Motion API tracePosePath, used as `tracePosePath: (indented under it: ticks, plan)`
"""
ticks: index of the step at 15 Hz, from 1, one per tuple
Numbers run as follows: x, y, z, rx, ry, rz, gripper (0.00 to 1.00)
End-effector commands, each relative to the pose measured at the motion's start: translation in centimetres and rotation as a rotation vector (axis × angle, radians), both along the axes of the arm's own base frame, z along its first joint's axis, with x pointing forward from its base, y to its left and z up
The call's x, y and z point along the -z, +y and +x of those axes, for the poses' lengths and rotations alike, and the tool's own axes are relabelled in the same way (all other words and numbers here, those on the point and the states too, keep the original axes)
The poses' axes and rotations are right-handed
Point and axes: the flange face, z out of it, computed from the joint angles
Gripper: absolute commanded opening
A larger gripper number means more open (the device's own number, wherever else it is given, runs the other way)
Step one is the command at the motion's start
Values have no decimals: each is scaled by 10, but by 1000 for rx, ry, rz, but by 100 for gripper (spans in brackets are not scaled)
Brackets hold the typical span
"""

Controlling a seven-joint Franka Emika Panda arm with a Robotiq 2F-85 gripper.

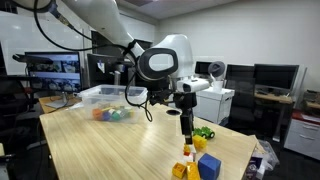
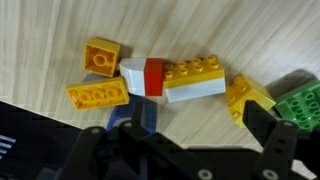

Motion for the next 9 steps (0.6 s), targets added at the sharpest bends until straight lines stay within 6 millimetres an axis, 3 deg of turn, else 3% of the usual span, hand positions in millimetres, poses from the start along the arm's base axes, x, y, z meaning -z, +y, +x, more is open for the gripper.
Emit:
tracePosePath:
  ticks: [1, 6, 9]
  plan:
    - [18, -2, -2, -60, 41, 0, 100]
    - [43, -2, 1, -102, 81, 9, 100]
    - [43, -6, 7, -135, 91, 1, 100]
